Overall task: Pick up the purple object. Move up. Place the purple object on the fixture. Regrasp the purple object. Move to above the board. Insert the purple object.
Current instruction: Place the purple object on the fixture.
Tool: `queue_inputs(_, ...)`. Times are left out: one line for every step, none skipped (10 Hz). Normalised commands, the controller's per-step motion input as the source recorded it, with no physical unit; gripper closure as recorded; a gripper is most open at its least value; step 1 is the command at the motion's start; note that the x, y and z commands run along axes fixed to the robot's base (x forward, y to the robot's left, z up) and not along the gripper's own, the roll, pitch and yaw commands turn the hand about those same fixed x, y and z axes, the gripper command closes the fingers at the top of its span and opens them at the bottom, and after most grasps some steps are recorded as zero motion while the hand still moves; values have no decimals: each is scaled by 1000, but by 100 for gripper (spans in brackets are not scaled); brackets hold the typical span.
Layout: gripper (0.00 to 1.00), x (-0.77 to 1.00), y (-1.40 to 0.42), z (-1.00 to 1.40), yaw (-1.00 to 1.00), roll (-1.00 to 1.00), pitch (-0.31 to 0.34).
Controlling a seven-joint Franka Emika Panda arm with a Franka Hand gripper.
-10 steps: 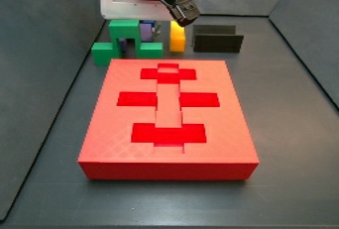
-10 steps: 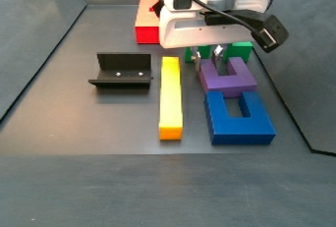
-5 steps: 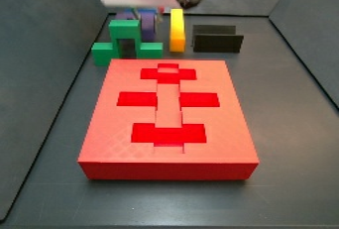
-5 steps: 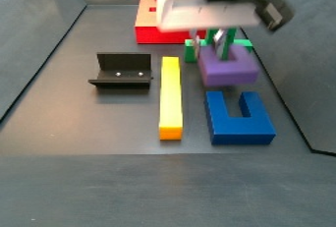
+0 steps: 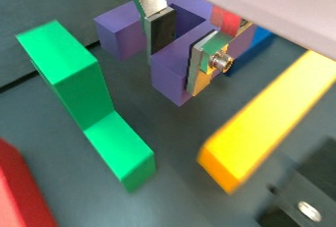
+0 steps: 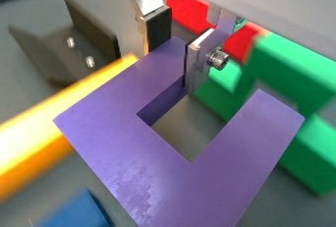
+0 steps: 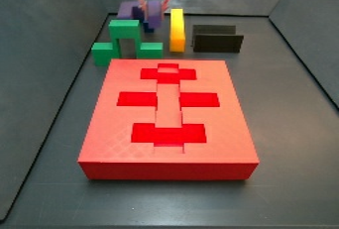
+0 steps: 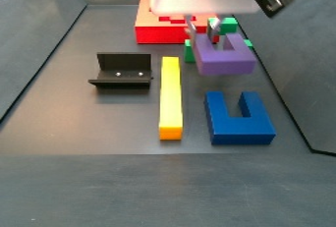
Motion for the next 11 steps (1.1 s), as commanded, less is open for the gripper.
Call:
queue_inputs(100,789,0,586,-220,-694,-34)
queue_inputs(100,803,-6,523,-211,-677,-51)
queue_inputs(100,806,0,494,-209,-669,-40)
queue_inputs(100,777,-9,460,-203,-649,-60)
queue_inputs(100,774,-31,386,-186,-603,-66)
queue_inputs(100,846,-20,294,-174,-497,0)
queue_inputs(100,974,0,129,-157,-340,31)
queue_inputs(100,911,0,200,-234,-520,0)
queue_inputs(100,1000,43,77,-203,-451,69)
queue_inputs(100,1000,146,0,-237,-323,71)
queue_inputs(100,937,140,-109,-300,-234,83)
